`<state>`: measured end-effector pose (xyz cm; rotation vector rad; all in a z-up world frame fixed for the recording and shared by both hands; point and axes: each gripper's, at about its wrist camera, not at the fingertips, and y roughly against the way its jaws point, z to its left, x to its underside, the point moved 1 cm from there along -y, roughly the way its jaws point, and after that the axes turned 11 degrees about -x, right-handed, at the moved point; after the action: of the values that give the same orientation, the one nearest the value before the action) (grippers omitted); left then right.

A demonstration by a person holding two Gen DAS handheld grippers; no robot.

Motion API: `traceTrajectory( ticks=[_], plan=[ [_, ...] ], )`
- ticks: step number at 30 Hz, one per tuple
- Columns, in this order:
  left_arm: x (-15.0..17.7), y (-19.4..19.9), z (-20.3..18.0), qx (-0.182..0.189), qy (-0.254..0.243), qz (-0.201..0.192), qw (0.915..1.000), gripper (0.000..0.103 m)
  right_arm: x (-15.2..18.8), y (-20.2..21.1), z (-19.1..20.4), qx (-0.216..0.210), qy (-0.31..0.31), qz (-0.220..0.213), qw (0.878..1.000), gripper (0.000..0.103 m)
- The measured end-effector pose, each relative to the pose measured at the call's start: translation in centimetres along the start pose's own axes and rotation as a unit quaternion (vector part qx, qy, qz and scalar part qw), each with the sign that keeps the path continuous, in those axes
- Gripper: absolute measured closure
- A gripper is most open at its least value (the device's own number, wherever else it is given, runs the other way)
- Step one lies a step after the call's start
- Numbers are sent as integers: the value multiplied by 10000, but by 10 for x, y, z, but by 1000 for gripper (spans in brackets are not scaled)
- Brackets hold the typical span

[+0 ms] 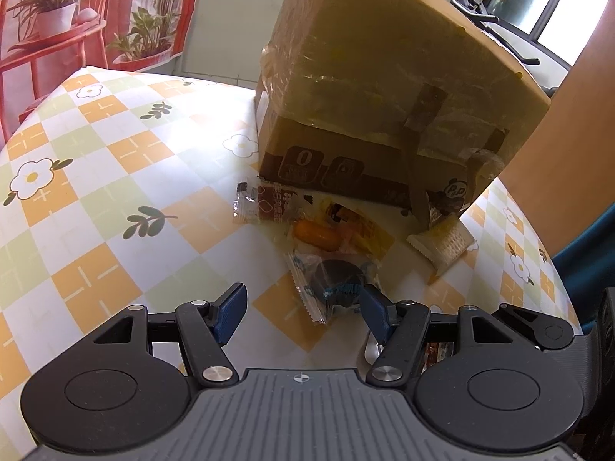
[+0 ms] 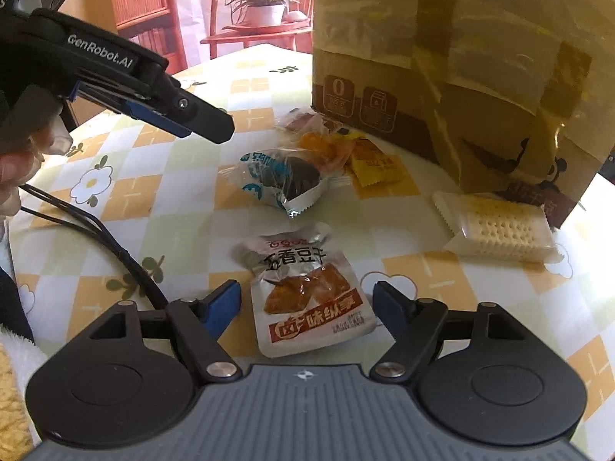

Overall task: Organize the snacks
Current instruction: 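Move both tools back down to the remaining small snack packets, then close right tool on tofu snack pouch while left tool grasps dark round packet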

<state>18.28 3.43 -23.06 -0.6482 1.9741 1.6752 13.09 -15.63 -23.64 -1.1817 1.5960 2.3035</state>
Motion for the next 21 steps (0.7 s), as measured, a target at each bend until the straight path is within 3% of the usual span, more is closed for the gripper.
traceTrajectory(
  ticks=[9, 17, 21],
  plan=[
    [1, 0, 0, 6, 27, 41, 10000, 35, -6, -2, -5, 56, -38, -135, 9999, 33],
    [3, 0, -1, 0, 22, 73, 10000, 35, -11, -10, -7, 4, 57, -234, 9997, 23],
    [4, -1, 0, -16, 74, 91, 9999, 35, -13, -13, -8, -49, 110, -290, 9995, 23]
  ],
)
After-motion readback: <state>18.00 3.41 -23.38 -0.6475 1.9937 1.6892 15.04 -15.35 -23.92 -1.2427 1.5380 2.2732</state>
